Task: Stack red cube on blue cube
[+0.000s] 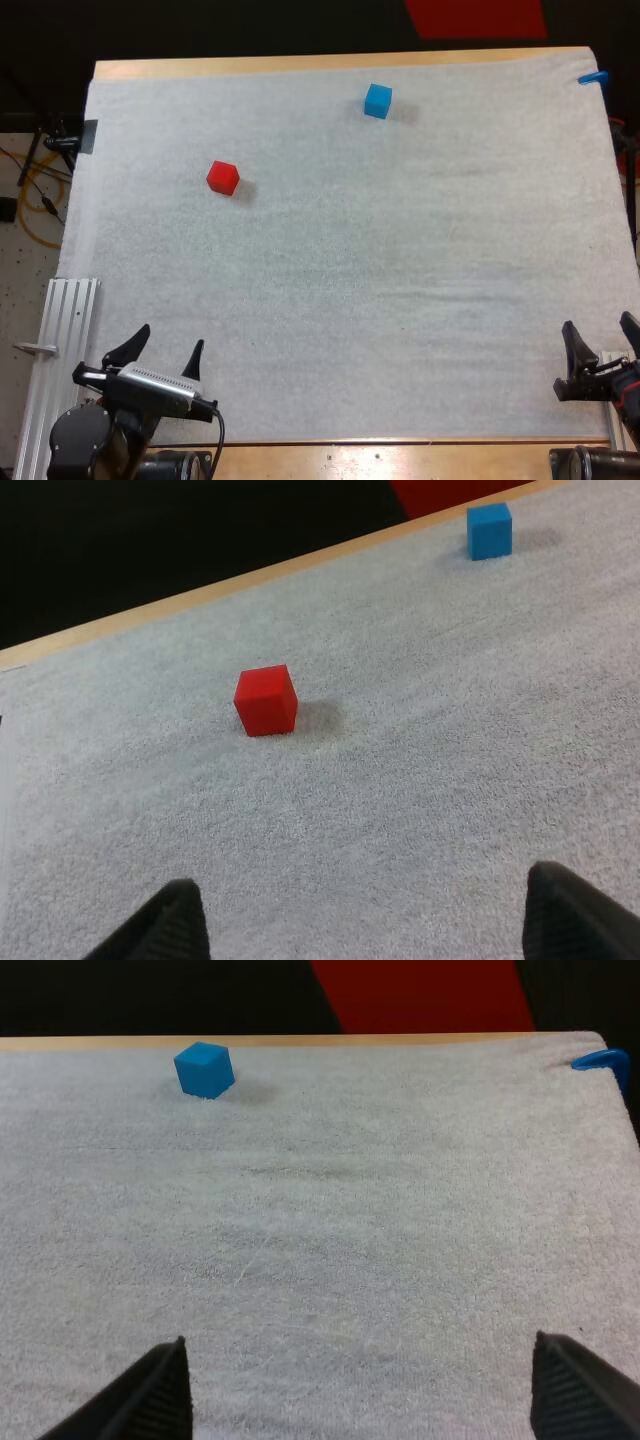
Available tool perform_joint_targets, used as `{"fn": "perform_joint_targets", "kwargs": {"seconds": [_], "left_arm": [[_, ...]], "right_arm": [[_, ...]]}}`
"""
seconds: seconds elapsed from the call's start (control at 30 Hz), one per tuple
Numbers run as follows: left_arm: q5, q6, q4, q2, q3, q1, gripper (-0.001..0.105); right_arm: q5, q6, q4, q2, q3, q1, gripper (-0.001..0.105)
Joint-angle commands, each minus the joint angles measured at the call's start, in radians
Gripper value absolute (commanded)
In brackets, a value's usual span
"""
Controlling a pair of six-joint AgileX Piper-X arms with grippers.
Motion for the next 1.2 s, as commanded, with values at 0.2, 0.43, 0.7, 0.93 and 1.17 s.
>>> {"fn": "perform_joint_targets", "kwargs": {"seconds": [0.2,0.43,0.7,0.93,1.17], "left_arm": [[-0.022,-0.021,-0.008,-0.139,0.0,-0.001,0.065],[-0.113,-0.051,-0.013,-0.074,-0.028,-0.001,0.065],[-0.113,-0.047,-0.013,0.122,-0.133,-0.001,0.065],[-0.113,-0.047,-0.013,0.298,-0.228,-0.001,0.065],[-0.121,-0.051,-0.013,0.432,-0.274,-0.001,0.064]], "right_arm": [[-0.002,0.008,0.006,-0.041,-0.013,0.001,0.067],[-0.002,0.01,0.004,0.053,-0.078,0.049,0.067],[-0.026,-0.043,0.006,0.299,-0.249,0.081,0.067],[-0.123,-0.106,0.006,0.5,-0.392,0.157,0.067],[-0.161,-0.118,-0.004,0.645,-0.476,0.26,0.067]]}}
